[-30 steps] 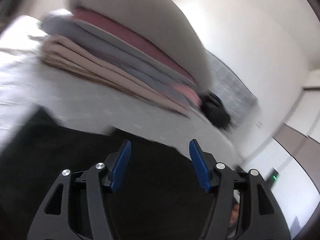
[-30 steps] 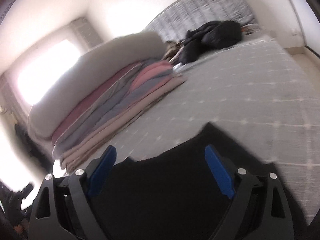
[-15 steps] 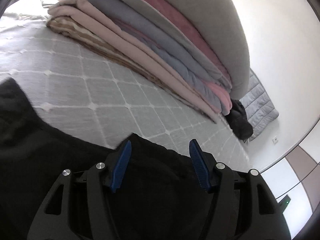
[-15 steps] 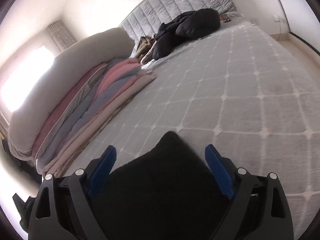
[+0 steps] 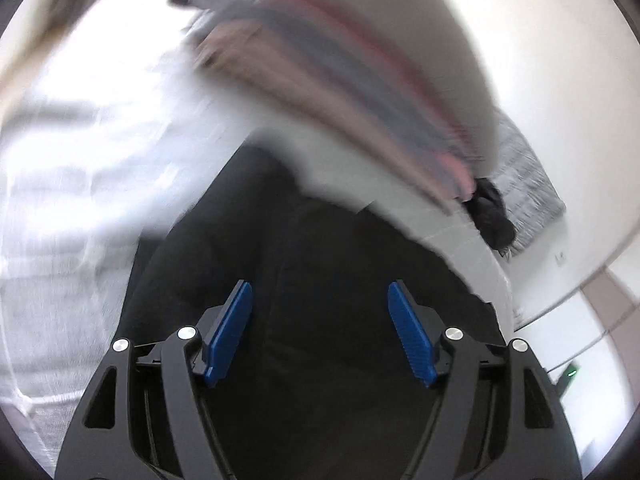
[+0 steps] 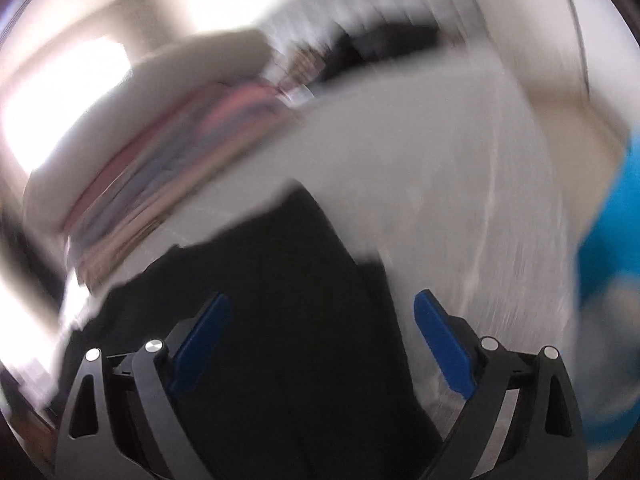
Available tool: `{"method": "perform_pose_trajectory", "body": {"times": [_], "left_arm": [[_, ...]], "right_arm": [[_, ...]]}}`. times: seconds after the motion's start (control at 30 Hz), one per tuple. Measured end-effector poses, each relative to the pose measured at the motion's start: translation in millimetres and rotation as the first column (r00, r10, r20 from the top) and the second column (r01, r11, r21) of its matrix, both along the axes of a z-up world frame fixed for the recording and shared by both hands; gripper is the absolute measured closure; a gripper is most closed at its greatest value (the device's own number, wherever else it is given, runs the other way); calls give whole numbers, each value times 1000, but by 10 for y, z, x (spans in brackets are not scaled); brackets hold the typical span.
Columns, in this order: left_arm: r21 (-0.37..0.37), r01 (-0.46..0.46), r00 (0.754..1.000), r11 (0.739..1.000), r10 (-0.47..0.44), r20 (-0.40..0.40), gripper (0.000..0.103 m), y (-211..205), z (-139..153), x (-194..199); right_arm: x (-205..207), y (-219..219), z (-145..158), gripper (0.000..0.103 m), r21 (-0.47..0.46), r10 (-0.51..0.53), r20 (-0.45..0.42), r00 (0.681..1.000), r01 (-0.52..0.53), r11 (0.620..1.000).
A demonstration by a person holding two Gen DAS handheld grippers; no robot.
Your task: Fold large clothes
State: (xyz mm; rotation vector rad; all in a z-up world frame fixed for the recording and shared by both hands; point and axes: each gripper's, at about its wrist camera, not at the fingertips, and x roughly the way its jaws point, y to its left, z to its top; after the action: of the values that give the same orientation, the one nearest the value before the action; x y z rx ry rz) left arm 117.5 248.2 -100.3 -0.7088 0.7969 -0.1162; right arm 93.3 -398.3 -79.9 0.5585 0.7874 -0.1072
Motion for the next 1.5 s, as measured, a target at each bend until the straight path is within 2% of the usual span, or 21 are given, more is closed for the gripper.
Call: {"method": "perform_pose_trajectory", "body": {"times": [0.03,0.07,0.13,0.27,0.33,0.37,0.4,0.47,0.53,0.6,0.7,0.8,0.9,1.0,1.1,1.17,1.27,1.4,1.5], "left_arm": [[-17,-21,1000,1000,21,-12,40,53,-26,-10],[3,-41,999,999,41,-7,40,52,49,-50],[51,-50,998,997,48,28,40,-22,205,-194],[151,23,998,988,-31,53,35,-424,458,-545],[198,62,993,978,-81,87,34,-662,564,-737],[226,80,989,971,-106,106,29,-783,613,-846],[245,89,986,965,-121,118,20,-875,646,-911],[297,96,981,950,-141,132,16,-1047,692,-1077],[343,111,977,933,-165,132,14,-1153,728,-1169],[366,113,977,924,-170,126,13,-1185,774,-1177],[390,64,988,919,-113,104,12,-1145,839,-1166],[415,37,996,909,-67,59,12,-1107,864,-1146],[460,44,998,887,-61,23,12,-1121,900,-1123],[501,42,997,864,-66,31,11,-1174,934,-1114],[516,60,996,855,-83,22,10,-1231,925,-1115],[548,86,995,832,-96,-9,10,-1298,895,-1096],[621,103,994,777,-101,-37,10,-1444,871,-1078],[619,115,990,777,-138,-10,10,-1586,945,-1126],[634,112,988,765,-156,14,10,-1695,1000,-1167]], "right_arm": [[-41,-34,49,12,15,-26,4,1000,26,1000],[-107,-8,151,12,-4,-28,32,999,28,1000],[-304,166,436,12,-58,28,97,995,-23,998],[-646,593,731,12,-120,146,133,980,-130,984],[-765,826,769,12,-128,200,126,972,-184,975],[-834,988,782,12,-162,231,108,967,-212,964],[-890,1113,792,12,-194,256,88,963,-236,952],[-948,1389,829,12,-249,298,41,954,-279,927],[-1007,1583,863,12,-259,300,24,954,-284,923],[-1028,1711,856,12,-251,296,27,955,-280,927],[-1023,1850,767,12,-253,283,-6,959,-275,927],[-1041,1958,722,12,-305,269,-22,963,-262,916],[-1054,2048,725,12,-349,285,-13,959,-271,897],[-1015,2063,664,12,-329,298,-34,954,-293,898],[-965,2016,592,12,-298,291,-64,954,-297,907],[-944,1988,566,12,-290,284,-74,956,-293,911],[-929,1933,542,12,-275,268,-81,960,-280,920],[-922,1867,524,12,-256,250,-89,964,-265,930],[-905,1828,486,12,-250,236,-109,966,-256,934]]}}
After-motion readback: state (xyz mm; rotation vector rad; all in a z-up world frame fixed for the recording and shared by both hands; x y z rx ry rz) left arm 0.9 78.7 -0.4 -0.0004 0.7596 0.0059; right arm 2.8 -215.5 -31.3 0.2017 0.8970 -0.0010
